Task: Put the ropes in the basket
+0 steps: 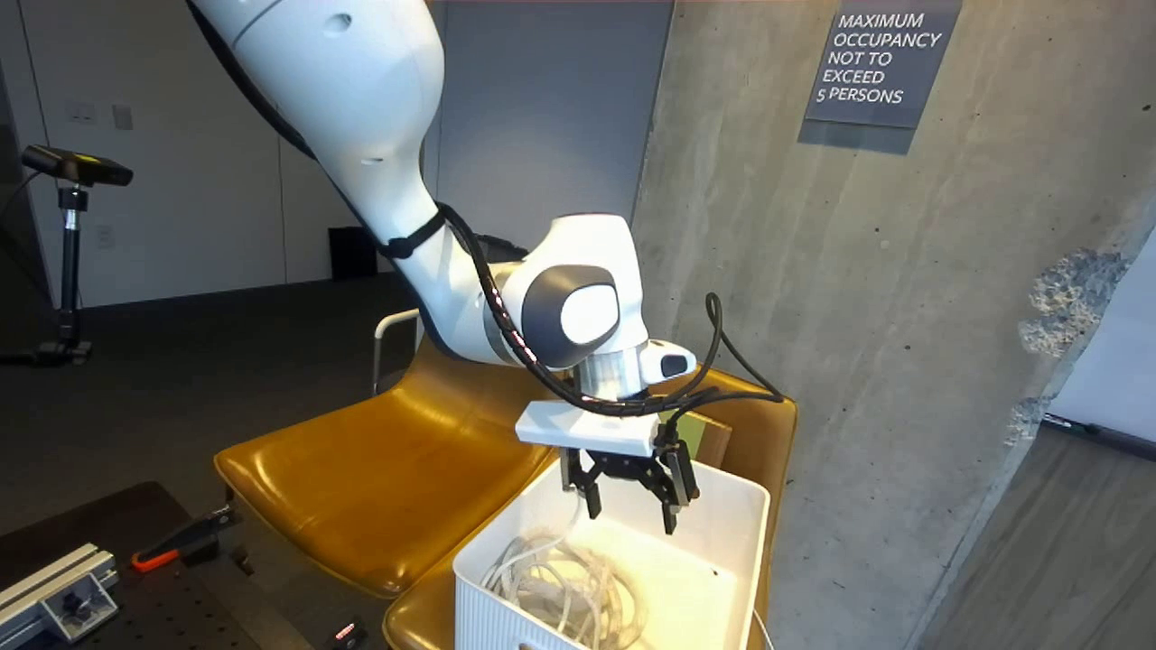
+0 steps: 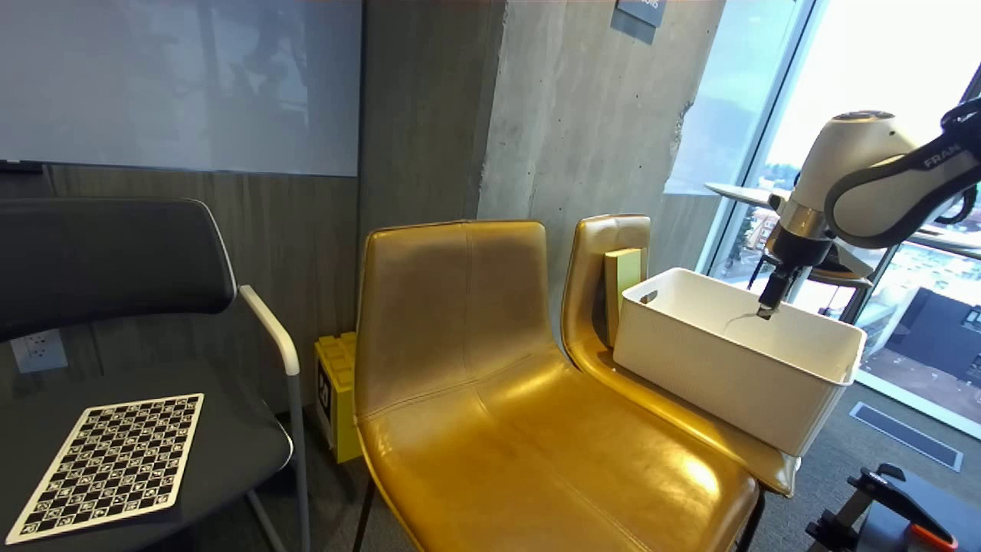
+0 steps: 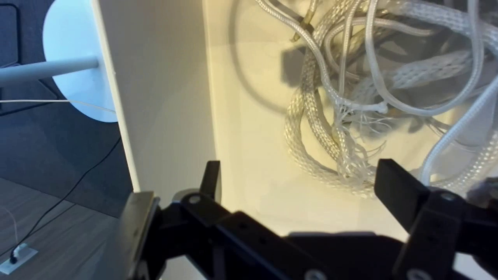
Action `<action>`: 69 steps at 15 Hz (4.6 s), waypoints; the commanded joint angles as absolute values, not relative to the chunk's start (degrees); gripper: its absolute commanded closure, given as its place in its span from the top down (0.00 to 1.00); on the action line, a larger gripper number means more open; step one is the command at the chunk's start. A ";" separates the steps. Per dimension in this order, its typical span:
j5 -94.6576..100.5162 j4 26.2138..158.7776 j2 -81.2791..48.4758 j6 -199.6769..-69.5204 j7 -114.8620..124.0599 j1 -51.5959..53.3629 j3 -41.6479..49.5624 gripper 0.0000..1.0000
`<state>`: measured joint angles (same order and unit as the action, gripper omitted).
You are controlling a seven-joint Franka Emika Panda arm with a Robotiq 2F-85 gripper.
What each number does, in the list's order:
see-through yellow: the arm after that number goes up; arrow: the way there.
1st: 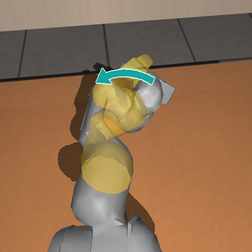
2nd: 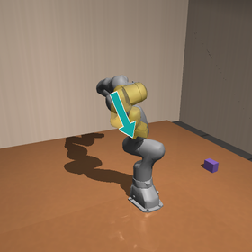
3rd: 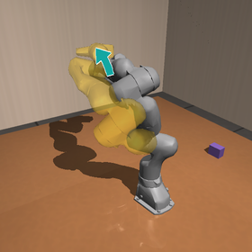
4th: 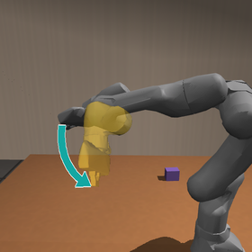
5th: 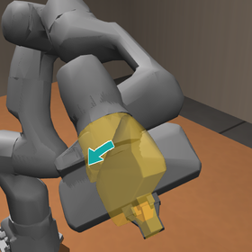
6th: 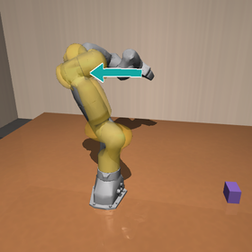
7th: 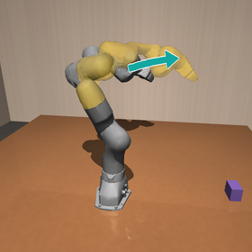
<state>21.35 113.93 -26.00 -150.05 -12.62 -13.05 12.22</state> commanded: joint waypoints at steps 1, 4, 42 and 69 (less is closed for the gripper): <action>25.19 113.30 -28.67 -152.28 -9.67 -11.27 15.63 1.00; 27.86 114.07 -29.96 -153.20 -7.74 -10.43 17.64 1.00; 64.41 126.84 -24.82 -161.67 20.08 -6.68 29.86 1.00; 77.09 127.34 -23.41 -161.77 27.38 -6.92 32.47 1.00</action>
<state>74.35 126.78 -23.49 -160.88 25.41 -7.09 31.38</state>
